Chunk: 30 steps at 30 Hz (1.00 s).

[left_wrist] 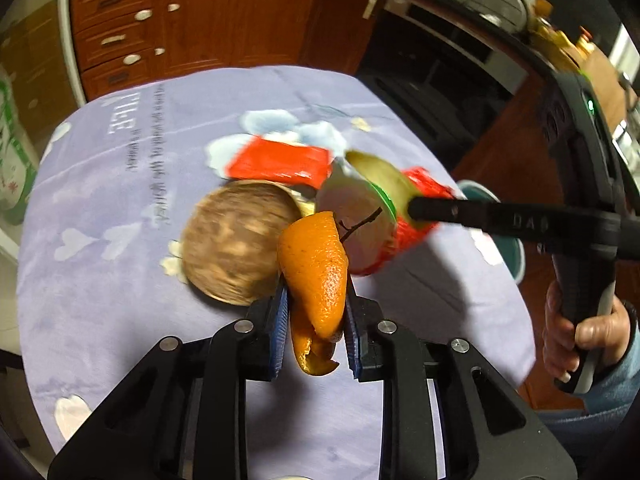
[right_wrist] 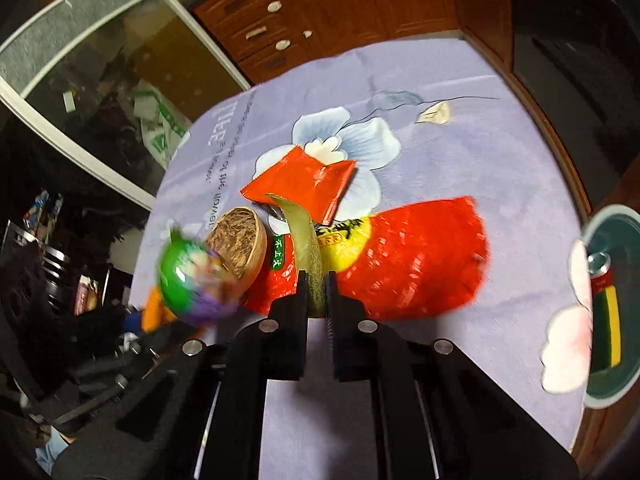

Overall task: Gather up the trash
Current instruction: 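Grasp the green strip beside the bowl with the right tool, then lift the orange peel with the left tool while the right tool lifts the green strip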

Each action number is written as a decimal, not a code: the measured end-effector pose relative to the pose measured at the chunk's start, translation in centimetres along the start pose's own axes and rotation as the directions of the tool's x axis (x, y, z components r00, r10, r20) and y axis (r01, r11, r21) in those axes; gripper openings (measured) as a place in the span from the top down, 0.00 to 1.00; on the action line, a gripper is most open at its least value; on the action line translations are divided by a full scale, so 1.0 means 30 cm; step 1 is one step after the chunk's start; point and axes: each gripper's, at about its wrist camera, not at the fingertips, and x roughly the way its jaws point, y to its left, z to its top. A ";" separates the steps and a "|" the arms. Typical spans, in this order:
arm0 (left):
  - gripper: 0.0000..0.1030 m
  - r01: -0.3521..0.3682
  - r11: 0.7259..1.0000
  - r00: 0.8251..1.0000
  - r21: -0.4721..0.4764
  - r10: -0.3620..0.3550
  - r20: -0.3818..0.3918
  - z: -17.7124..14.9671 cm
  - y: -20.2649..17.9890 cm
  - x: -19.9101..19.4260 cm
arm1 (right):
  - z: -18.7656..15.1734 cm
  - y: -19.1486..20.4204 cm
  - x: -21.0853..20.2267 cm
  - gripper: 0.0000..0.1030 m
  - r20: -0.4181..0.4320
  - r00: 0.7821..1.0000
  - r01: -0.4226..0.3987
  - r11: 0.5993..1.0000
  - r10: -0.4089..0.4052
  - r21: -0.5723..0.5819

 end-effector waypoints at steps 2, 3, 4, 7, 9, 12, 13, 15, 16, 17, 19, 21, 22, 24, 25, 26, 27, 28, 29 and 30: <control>0.76 0.002 1.000 1.000 0.017 -0.002 -0.003 -0.010 -0.035 -0.003 | -0.021 -0.021 -0.047 0.92 0.017 1.000 0.002 1.000 -0.003 0.017; 0.76 -0.001 1.000 1.000 0.023 0.001 -0.001 -0.014 -0.051 -0.010 | -0.033 -0.031 -0.072 0.92 0.026 1.000 0.005 1.000 -0.005 0.023; 0.76 -0.005 1.000 1.000 0.026 0.005 0.003 -0.017 -0.060 -0.016 | -0.039 -0.039 -0.090 0.92 0.034 0.999 0.007 1.000 -0.007 0.026; 0.76 -0.024 0.999 0.999 0.023 0.024 0.021 -0.017 -0.075 -0.045 | -0.064 -0.074 -0.152 0.92 0.063 0.998 0.007 0.999 -0.009 0.046; 0.76 -0.051 0.998 0.998 0.025 0.050 0.036 -0.017 -0.083 -0.066 | -0.080 -0.095 -0.188 0.92 0.079 0.997 0.005 0.998 -0.009 0.060; 0.76 -0.109 0.993 0.994 0.049 0.108 0.023 -0.027 -0.100 -0.069 | -0.099 -0.124 -0.227 0.92 0.093 0.996 -0.001 0.997 -0.007 0.080; 0.76 -0.127 0.991 0.992 0.049 0.127 0.011 -0.033 -0.100 -0.063 | -0.104 -0.128 -0.235 0.92 0.097 0.995 0.000 0.997 -0.008 0.082; 0.76 -0.143 0.989 0.989 0.040 0.144 -0.019 -0.048 -0.093 -0.048 | -0.118 -0.135 -0.255 0.92 0.106 0.994 -0.005 0.996 -0.004 0.084; 0.76 -0.143 0.989 0.989 0.029 0.144 -0.035 -0.065 -0.089 -0.041 | -0.120 -0.134 -0.259 0.92 0.108 0.994 -0.007 0.997 -0.002 0.082; 0.76 -0.139 0.990 0.989 0.024 0.140 -0.042 -0.078 -0.085 -0.038 | -0.126 -0.133 -0.266 0.92 0.112 0.994 -0.010 0.997 0.001 0.076; 0.76 -0.136 0.991 0.988 0.009 0.136 -0.067 -0.113 -0.077 -0.023 | -0.142 -0.134 -0.274 0.92 0.113 0.994 -0.014 0.998 0.007 0.068; 0.76 -0.126 0.992 0.988 -0.015 0.124 -0.092 -0.150 -0.067 -0.002 | -0.161 -0.132 -0.264 0.92 0.099 0.995 -0.021 0.998 0.015 0.067; 0.76 -0.120 0.992 0.988 -0.026 0.117 -0.102 -0.167 -0.060 0.011 | -0.168 -0.129 -0.259 0.92 0.092 0.996 -0.023 0.998 0.017 0.065; 0.76 -0.116 0.992 0.987 -0.042 0.110 -0.115 -0.192 -0.049 0.025 | -0.192 -0.120 -0.241 0.92 0.068 0.997 -0.036 0.998 0.032 0.061; 0.76 -0.116 0.992 0.986 -0.051 0.109 -0.122 -0.206 -0.043 0.035 | -0.202 -0.114 -0.233 0.92 0.059 0.997 -0.045 0.997 0.041 0.057; 0.76 -0.119 0.991 0.986 -0.056 0.111 -0.128 -0.217 -0.039 0.043 | -0.211 -0.103 -0.225 0.92 0.047 0.997 -0.056 0.997 0.054 0.053; 0.76 -0.113 0.992 0.986 -0.060 0.105 -0.133 -0.224 -0.036 0.050 | -0.221 -0.089 -0.215 0.92 0.032 0.997 -0.072 0.996 0.071 0.047; 0.76 -0.108 0.992 0.986 -0.059 0.100 -0.134 -0.228 -0.037 0.050 | -0.233 -0.064 -0.203 0.92 0.013 0.996 -0.091 0.995 0.091 0.032; 0.76 -0.103 0.993 0.987 -0.057 0.095 -0.130 -0.231 -0.038 0.049 | -0.244 -0.037 -0.194 0.92 0.000 0.995 -0.102 0.995 0.102 0.013; 0.76 -0.097 0.994 0.988 -0.055 0.090 -0.125 -0.234 -0.039 0.048 | -0.254 -0.011 -0.183 0.92 -0.014 0.993 -0.117 0.993 0.117 -0.004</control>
